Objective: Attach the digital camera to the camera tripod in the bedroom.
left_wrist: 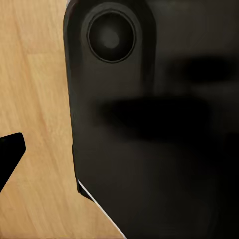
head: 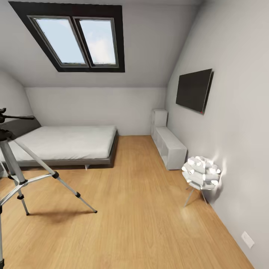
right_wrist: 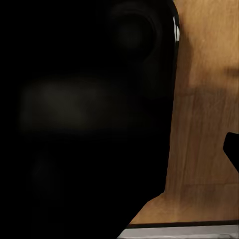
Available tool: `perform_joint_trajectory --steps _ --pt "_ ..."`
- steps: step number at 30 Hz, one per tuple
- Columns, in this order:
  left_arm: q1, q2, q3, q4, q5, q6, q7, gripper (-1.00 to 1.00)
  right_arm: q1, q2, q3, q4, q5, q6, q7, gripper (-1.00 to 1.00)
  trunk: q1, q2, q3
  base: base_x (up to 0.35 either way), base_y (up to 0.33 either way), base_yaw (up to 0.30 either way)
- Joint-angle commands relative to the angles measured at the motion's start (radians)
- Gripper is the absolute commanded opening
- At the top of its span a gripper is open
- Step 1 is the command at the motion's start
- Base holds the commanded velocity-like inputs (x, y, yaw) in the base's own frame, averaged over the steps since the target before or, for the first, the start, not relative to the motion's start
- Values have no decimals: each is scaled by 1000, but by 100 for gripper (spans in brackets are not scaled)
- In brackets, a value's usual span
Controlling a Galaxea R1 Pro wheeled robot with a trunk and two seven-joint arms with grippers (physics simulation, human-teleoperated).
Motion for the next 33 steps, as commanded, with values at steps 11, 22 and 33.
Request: perform_joint_trajectory --steps 11,22,33 --pt "-2 6 11 -13 14 -4 -2 100 -2 -21 5 1 5 3 2 100 0 0 0 0 0 0" --pt "-2 5 14 -39 52 -12 -2 100 -2 -26 5 0 8 -17 2 100 0 0 0 0 0 0" --pt "-2 6 14 -41 60 -13 -2 100 -2 -28 6 0 9 -19 2 100 0 0 0 0 0 193"
